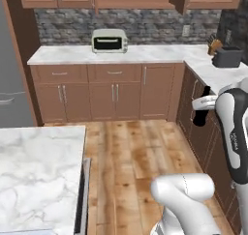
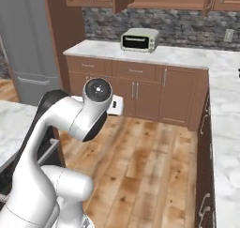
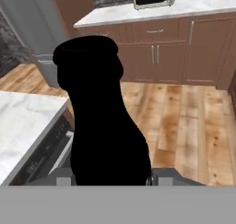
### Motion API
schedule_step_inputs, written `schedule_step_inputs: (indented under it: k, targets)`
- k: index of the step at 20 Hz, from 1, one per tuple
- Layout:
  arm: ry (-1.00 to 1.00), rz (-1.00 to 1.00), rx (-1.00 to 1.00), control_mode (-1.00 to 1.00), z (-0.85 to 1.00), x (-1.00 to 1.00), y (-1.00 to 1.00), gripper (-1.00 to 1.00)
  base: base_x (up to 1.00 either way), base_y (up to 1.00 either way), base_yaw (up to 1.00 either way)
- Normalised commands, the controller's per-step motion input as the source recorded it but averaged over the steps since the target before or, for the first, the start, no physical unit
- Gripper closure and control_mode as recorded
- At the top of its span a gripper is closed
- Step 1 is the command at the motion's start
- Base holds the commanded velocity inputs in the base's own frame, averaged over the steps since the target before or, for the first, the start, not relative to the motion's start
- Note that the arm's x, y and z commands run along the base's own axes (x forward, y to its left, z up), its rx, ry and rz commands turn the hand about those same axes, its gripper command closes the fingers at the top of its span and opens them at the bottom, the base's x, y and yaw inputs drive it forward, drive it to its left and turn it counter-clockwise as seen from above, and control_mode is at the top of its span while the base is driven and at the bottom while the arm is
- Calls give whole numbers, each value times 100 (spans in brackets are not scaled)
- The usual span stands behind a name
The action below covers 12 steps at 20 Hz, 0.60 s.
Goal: Sort all alcoholic drinks to one cabinet, and non-alcoholic drinks to the other.
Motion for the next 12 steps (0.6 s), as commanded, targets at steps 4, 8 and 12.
schedule_step_inputs:
  k: [4, 8, 12]
  targets:
    - [0, 0, 0, 100, 0, 0, 0, 100, 100, -30, 2]
    - [0, 0, 0, 100, 0, 0, 0, 100, 100, -32, 0]
    - [0, 0, 0, 100, 0, 0, 0, 100, 100, -39, 0]
